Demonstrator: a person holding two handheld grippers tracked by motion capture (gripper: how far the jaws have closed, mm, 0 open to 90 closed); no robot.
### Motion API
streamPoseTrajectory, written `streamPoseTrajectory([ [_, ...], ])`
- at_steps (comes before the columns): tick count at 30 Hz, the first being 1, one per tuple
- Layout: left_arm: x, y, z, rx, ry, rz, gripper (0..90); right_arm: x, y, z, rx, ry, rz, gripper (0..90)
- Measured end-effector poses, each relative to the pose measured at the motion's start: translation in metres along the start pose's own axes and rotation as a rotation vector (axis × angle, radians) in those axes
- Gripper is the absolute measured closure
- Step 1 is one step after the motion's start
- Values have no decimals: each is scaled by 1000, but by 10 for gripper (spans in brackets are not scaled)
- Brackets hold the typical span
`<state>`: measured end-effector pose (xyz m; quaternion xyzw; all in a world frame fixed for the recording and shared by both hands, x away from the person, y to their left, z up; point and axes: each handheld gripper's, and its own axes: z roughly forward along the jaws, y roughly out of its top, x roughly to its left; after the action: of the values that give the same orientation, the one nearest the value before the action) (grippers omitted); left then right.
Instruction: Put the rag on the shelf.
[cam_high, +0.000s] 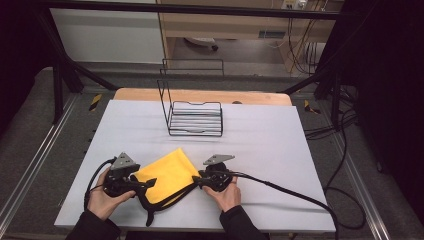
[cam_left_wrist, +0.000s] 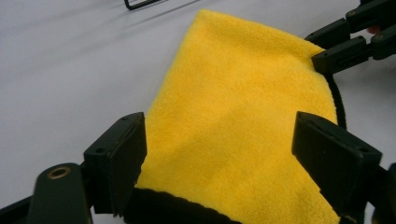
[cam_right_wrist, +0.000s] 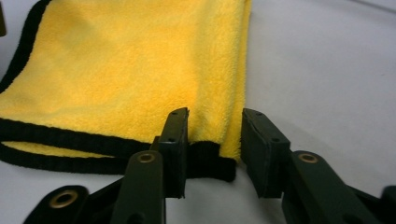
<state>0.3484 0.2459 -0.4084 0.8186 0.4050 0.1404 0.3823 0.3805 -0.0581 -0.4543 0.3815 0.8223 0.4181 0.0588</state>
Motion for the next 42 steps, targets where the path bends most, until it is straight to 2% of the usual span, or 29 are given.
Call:
streamPoseTrajectory([
  [4, 4, 0, 0, 6, 25, -1, 141, 2, -1, 1, -1, 10, 27, 703],
  [7, 6, 0, -1, 2, 35, -11, 114, 2, 0, 0, 2, 32, 49, 801],
  [13, 15, 1, -1, -5, 48, -26, 117, 0, 2, -3, -10, 38, 41, 830],
  [14, 17, 2, 0, -3, 51, -20, 158, 0, 4, -6, -9, 46, 34, 831],
  [15, 19, 3, 3, 0, 58, -14, 158, 0, 4, -6, -9, 46, 34, 831],
  [16, 21, 3, 6, 9, 68, -1, 242, -2, 7, -9, -5, 47, 32, 831],
  [17, 24, 3, 9, 24, 71, 10, 242, -2, 7, -9, -5, 47, 32, 831],
  [19, 29, 0, 14, 54, 66, 9, 323, -3, 9, -11, 0, 50, 33, 831],
  [21, 34, -3, 15, 81, 48, 1, 401, -4, 10, -12, 6, 49, 26, 831],
  [22, 35, -4, 15, 93, 37, -1, 482, -5, 11, -13, 13, 41, 16, 831],
  [23, 35, -5, 15, 109, 23, -1, 482, -5, 11, -13, 13, 41, 16, 831],
  [24, 34, -6, 16, 149, 11, 8, 555, -5, 12, -15, 16, 36, 11, 832],
  [26, 33, -7, 17, 159, 5, 13, 619, -6, 14, -17, 13, 32, 2, 833],
  [28, 32, -8, 19, 180, -10, -3, 657, -6, 16, -21, 6, 26, -5, 833],
  [29, 31, -7, 19, 184, -12, -14, 657, -6, 16, -21, 6, 26, -5, 833],
  [30, 30, -6, 18, 187, -18, -23, 708, -7, 18, -25, 6, 20, -14, 834],
  [32, 26, -5, 18, 193, -33, -28, 749, -8, 20, -30, 9, 1, -26, 834],
  [34, 20, -4, 20, 203, -42, -35, 777, -10, 23, -36, 4, -7, -34, 834],
  [35, 11, -2, 20, 202, -57, -40, 786, -11, 24, -39, 2, -11, -33, 835],
  [36, 11, -2, 20, 202, -57, -40, 793, -13, 25, -42, 3, -21, -40, 835],
  [38, 0, 0, 20, 198, -70, -34, 798, -17, 28, -49, 10, -49, -51, 835],
  [42, -30, 3, 26, 181, -66, -3, 800, -29, 32, -57, 26, -84, -57, 835],
])
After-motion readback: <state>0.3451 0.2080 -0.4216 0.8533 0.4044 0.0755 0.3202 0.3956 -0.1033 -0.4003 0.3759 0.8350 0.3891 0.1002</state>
